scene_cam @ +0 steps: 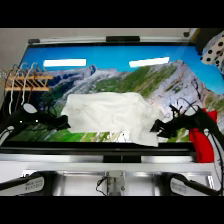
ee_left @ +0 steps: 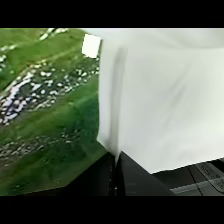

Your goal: Fold the shirts.

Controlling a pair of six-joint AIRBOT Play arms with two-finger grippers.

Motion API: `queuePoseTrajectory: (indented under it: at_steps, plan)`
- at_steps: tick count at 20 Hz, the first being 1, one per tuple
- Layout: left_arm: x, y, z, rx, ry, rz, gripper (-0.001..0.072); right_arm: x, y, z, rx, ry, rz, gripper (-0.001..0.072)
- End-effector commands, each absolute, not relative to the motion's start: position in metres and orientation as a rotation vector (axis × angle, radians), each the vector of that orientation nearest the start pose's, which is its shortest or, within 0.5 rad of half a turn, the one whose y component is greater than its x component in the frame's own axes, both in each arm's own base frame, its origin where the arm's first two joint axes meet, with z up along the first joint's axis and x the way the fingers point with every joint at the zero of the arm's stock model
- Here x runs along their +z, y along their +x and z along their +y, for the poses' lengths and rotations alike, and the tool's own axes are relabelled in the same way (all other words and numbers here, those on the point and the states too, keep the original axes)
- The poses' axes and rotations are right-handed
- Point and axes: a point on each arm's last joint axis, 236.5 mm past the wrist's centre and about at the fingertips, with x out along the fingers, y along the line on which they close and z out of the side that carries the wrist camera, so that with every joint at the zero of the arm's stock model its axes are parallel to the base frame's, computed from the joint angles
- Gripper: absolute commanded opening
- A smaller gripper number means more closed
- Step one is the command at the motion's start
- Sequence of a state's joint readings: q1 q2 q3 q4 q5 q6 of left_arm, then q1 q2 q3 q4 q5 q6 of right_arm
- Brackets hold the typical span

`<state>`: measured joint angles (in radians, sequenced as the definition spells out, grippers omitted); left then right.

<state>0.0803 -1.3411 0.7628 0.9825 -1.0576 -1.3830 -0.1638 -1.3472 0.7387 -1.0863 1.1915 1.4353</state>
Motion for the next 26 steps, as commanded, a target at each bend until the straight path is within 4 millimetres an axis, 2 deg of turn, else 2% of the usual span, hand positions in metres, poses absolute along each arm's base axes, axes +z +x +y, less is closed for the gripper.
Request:
queuePoseTrajectory:
  at_steps: [1, 2, 4, 6, 7, 9, 11, 12, 13, 14, 15, 16, 17, 18, 19, 21, 23, 26]
  plan:
    - [-0.091, 0.3, -0.092, -0.252, -0.554, 1.501, 0.0031, -0.123, 0.264, 0.073, 0.172, 0.528, 1.667, 0.0515]
    - [-0.089, 0.3, -0.092, -0.253, -0.553, 1.494, 0.0031, -0.123, 0.265, 0.078, 0.185, 0.507, 1.663, 0.0343]
    - [-0.081, 0.307, -0.092, -0.259, -0.544, 1.466, 0.0031, -0.121, 0.264, 0.086, 0.21, 0.486, 1.669, 0.0058]
    - [-0.059, 0.324, -0.09, -0.283, -0.512, 1.391, 0.0031, -0.105, 0.268, 0.091, 0.264, 0.464, 1.653, 0.0065]
    - [-0.036, 0.338, -0.09, -0.318, -0.467, 1.321, 0.003, -0.089, 0.276, 0.092, 0.303, 0.438, 1.61, 0.0065]
    - [0.038, 0.369, -0.089, -0.38, -0.375, 1.133, 0.003, -0.029, 0.31, 0.089, 0.36, 0.357, 1.427, 0.0064]
    - [0.158, 0.396, -0.087, -0.421, -0.252, 0.83, 0.003, 0.075, 0.352, 0.081, 0.389, 0.21, 1.11, 0.0064]
    - [0.236, 0.398, -0.086, -0.427, -0.195, 0.645, 0.003, 0.148, 0.367, 0.073, 0.37, 0.124, 0.905, 0.0064]
    - [0.313, 0.389, -0.085, -0.427, -0.146, 0.462, 0.003, 0.234, 0.373, 0.063, 0.33, 0.052, 0.669, 0.0064]
    - [0.393, 0.368, -0.085, -0.422, -0.099, 0.264, 0.003, 0.319, 0.365, 0.055, 0.284, -0.003, 0.436, 0.0064]
    - [0.46, 0.34, -0.084, -0.407, -0.075, 0.093, 0.0031, 0.407, 0.34, 0.048, 0.236, -0.041, 0.191, 0.0064]
    - [0.52, 0.303, -0.081, -0.382, -0.054, -0.07, 0.003, 0.477, 0.306, 0.043, 0.199, -0.055, -0.009, 0.0064]
    - [0.564, 0.267, -0.076, -0.353, -0.039, -0.196, 0.003, 0.532, 0.265, 0.039, 0.171, -0.06, -0.175, 0.0064]
    - [0.59, 0.237, -0.07, -0.319, -0.03, -0.276, 0.0031, 0.568, 0.228, 0.036, 0.148, -0.066, -0.286, 0.0064]
    - [0.606, 0.214, -0.064, -0.287, -0.034, -0.327, 0.003, 0.589, 0.197, 0.033, 0.126, -0.068, -0.356, 0.0064]
    - [0.613, 0.184, -0.057, -0.25, -0.065, -0.363, 0.003, 0.609, 0.153, 0.025, 0.084, -0.046, -0.437, 0.0065]
    - [0.615, 0.164, -0.059, -0.257, -0.075, -0.386, 0.003, 0.615, 0.131, 0.019, 0.054, -0.034, -0.474, 0.0064]
    - [0.61, 0.155, -0.061, -0.263, -0.082, -0.366, 0.0031, 0.612, 0.131, 0.011, 0.017, -0.052, -0.459, 0.0064]
